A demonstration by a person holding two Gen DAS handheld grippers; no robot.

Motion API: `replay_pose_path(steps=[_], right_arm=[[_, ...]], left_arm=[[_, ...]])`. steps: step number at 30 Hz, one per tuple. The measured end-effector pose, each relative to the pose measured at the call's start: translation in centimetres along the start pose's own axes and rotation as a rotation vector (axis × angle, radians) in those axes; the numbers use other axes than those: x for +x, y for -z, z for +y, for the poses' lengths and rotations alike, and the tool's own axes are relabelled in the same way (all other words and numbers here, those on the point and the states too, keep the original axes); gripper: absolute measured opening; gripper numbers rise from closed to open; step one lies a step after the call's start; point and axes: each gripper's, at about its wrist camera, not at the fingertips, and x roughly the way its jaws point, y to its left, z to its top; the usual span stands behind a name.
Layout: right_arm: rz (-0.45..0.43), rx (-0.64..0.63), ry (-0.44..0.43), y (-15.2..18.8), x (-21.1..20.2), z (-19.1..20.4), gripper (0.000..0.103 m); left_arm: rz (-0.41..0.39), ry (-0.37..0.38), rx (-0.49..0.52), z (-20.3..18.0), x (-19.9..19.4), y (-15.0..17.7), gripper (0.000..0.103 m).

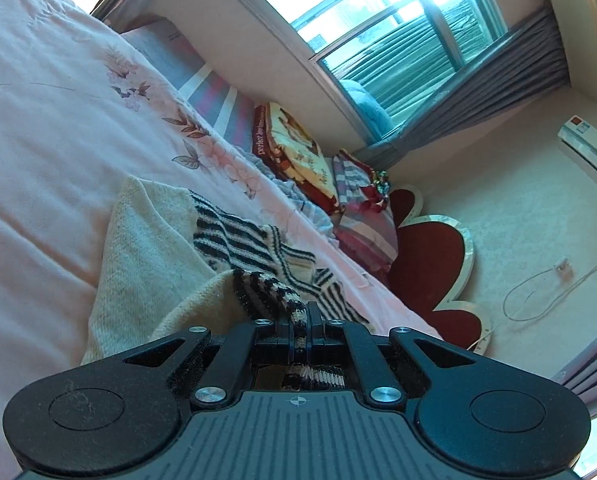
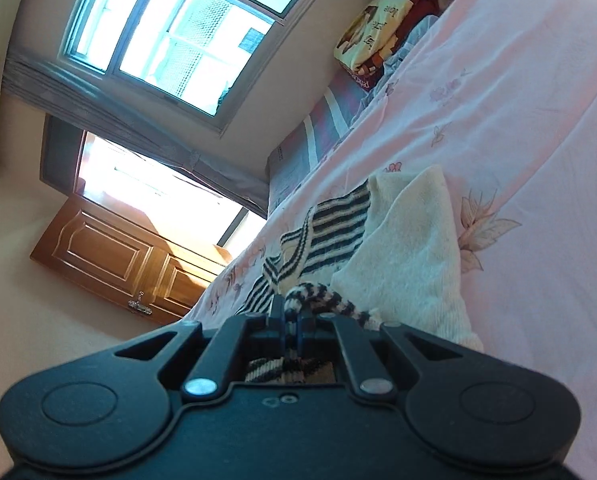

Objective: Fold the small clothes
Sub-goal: 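Lift the striped hem with both grippers and fold it toward the collar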

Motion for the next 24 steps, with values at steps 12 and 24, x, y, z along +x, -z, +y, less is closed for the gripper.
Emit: replay_pose_path(steps=[12,24], right_arm=[[0.013,0.135,0.003,-5.2,8.7,-5.7,0.021],[-0.103,0.102,-0.001,-6.1,7.9,-4.8,0.044]], left_arm=[[-0.011,-0.018,-0.181,4.3,10.3,-3.5,0.007],[-0.066,-0.057,0.032,2.2,10.8,-4.5,0.078]])
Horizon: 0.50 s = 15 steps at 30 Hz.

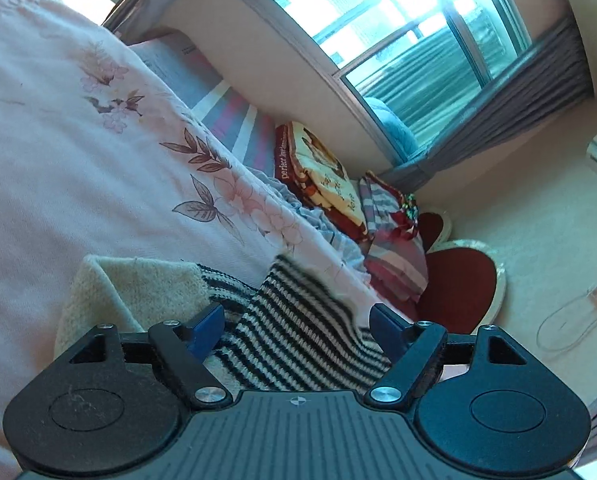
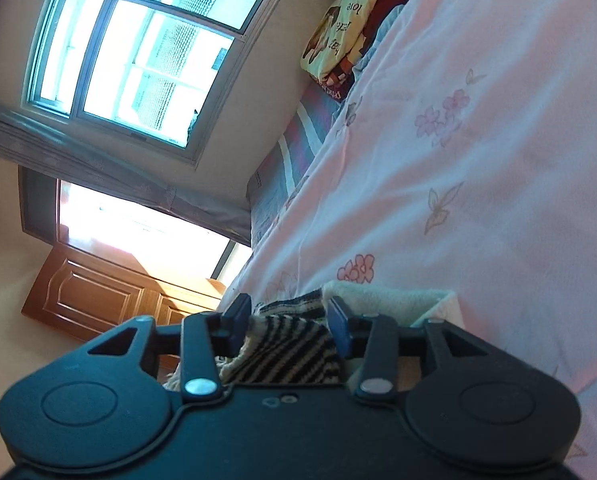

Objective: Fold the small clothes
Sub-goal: 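Lift the striped hem with both grippers and fold it toward the collar, then lay the striped hem onto the sweater body and open both grippers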

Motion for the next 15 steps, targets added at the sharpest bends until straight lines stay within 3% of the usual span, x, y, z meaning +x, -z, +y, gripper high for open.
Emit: replay_pose_path(steps=[2,4,6,8,9,12,13,15], right_arm=[[-0.044,0.010,0.011,-0.3,-0.8,-0.3,0.048],[-0.020,-0.044,0.022,-0.4,-0.6,0.2,0.047],[0.041,-0.180,0.076,0.3,0.2,1.9,0.044],[0.099,-0.326,0.127,1.4,0.8,3.6,0.041],[0.132,-0.401,0.171,2.1,1.2,4.2,0.038],[0.193,-0.559,0.250,3.9,2.7,5.7,0.030],[0.202,-0.602,0.272,4.5,3.2,6.1,0.029],[0.201,-0.708,0.321,5.5,4.0,7.0,0.020]], left_arm=[[0.038,-0.041,0.089,-0.5,-0.1,-0.3,0.078],[0.080,-0.100,0.187,-0.9,-0.4,-0.1,0.055],[0.121,-0.145,0.258,-1.4,-0.3,0.2,0.043],[0.138,-0.169,0.317,-1.8,-0.2,0.5,0.041],[0.147,-0.194,0.363,-2.1,0.0,0.7,0.035],[0.165,-0.277,0.558,-4.2,0.3,1.9,0.026],[0.168,-0.292,0.609,-4.7,0.3,2.3,0.019],[0.162,-0.285,0.628,-4.9,0.0,2.6,0.012]])
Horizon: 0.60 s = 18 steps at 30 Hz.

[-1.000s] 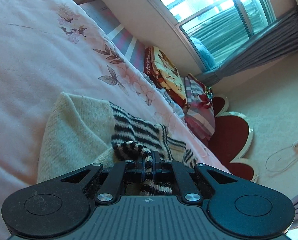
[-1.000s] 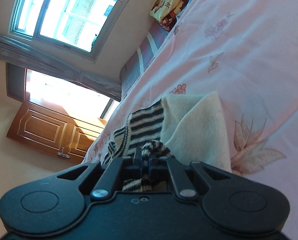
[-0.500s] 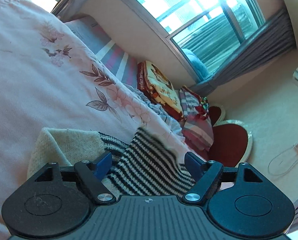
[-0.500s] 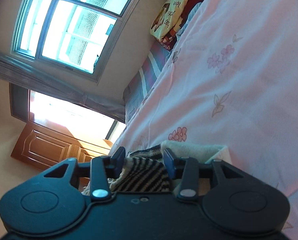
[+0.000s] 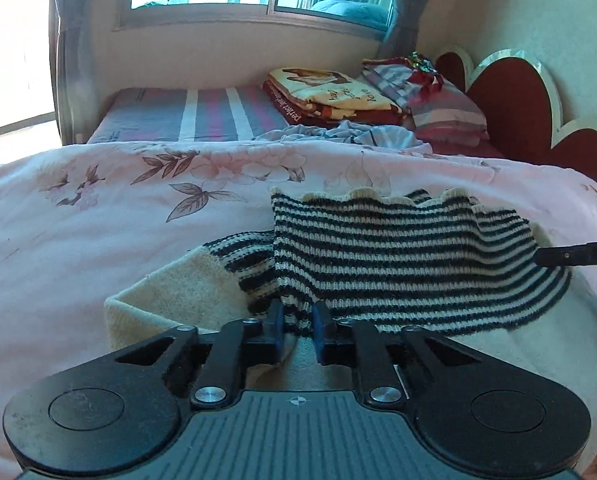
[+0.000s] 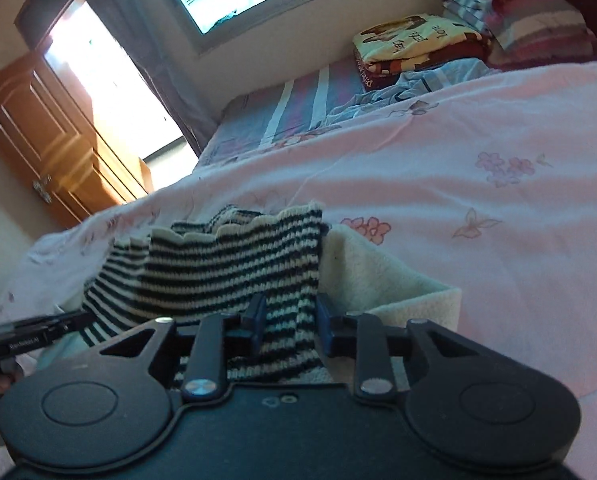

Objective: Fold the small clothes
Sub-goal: 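Lay the striped hem onto the sweater body and open both grippers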

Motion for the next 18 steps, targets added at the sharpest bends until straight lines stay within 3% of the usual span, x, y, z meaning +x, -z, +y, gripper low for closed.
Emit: replay_pose_path(steps=[1,2,7,10,13,14,18], right_arm=[[-0.006,-0.035,0.018,0.1,0.0,0.5,0.018],[-0.017,-0.068,0.032,0.0,-0.2,0.9,0.007],[-0.107,-0.130,0.048,0.0,-1.8,2.2,0.007],[-0.151,-0.153,0.055,-0.1,-1.9,2.3,0.007],[-0.109,-0.142,0.120,-0.2,-0.5,1.1,0.006],[-0.061,-0.121,0.139,0.0,0.6,0.4,0.006],[-0.070,-0.079,0.110,0.3,0.5,-0.4,0.007]], left_arm=[[-0.018,-0.001,-0.015,0.2,-0.5,0.1,0.011],[-0.032,0.002,-0.034,0.5,-0.8,0.4,0.010],[-0.167,-0.057,-0.096,0.4,-3.8,2.3,0.009],[-0.215,-0.101,-0.080,0.2,-4.3,2.6,0.009],[-0.124,-0.121,-0.067,0.3,-2.5,2.5,0.009],[-0.134,-0.121,-0.067,0.4,-2.4,2.7,0.009],[-0.116,-0.134,-0.044,-0.1,-2.0,2.4,0.012]])
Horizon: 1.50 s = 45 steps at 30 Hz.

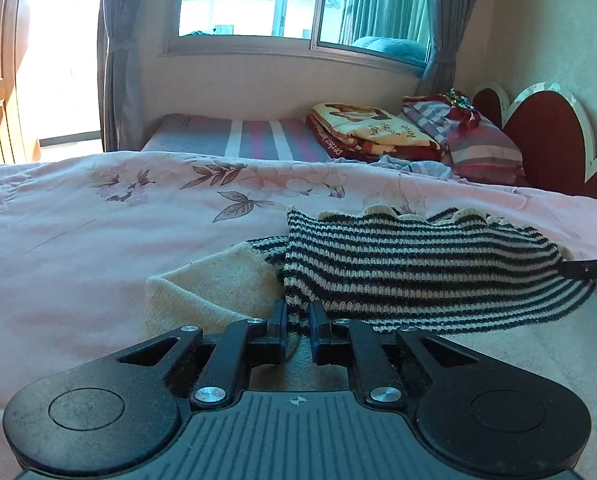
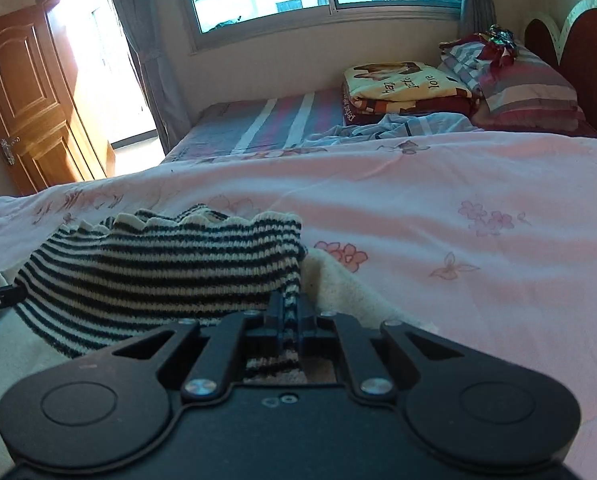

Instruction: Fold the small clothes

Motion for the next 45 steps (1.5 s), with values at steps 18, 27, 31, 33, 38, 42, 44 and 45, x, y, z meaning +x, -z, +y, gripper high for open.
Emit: replay_pose_path(steps=[18,27,31,33,38,42,44,45], right_arm=[[0.009,-0.429,-0.057,-0.5,3.5,11.9,0.038],[0.015,-0.311,0.028,-0.9,2.4,4.2,0.050],[-0.021,-0.283,0.062,-1.0,1.0,5.3,0.050],[-0.069,-0.216,0.029,-0.5,-1.7,5.5,0.054],[-0.054,-0.283,-0.145,2.3,-3.8,9.2,0.051],[0.006,-0.279,-0.132,3.2,-2.3,10.9,0.051],[0.012,-0.293,-0.120,3.8,-2.3,10.9,0.052],[0.012,-0.318,-0.104,4.1,-2.4,10.8,0.053]], left_arm=[[0.096,0.205,0.062,-7.4,5.1,-4.0,0.068],[0.062,0.093,0.077,-2.9,3.7,-2.9,0.070],[0.059,0.088,0.098,-3.3,3.1,-3.1,0.076],[0.026,0.098,0.093,-3.2,0.5,-3.0,0.076],[-0.001,0.189,0.076,-4.8,-2.5,-1.6,0.076],[0.038,0.190,0.088,-6.6,-2.0,0.0,0.076],[0.039,0.184,0.094,-6.3,-2.2,1.0,0.076],[0.029,0.173,0.109,-6.0,-2.6,1.4,0.076]])
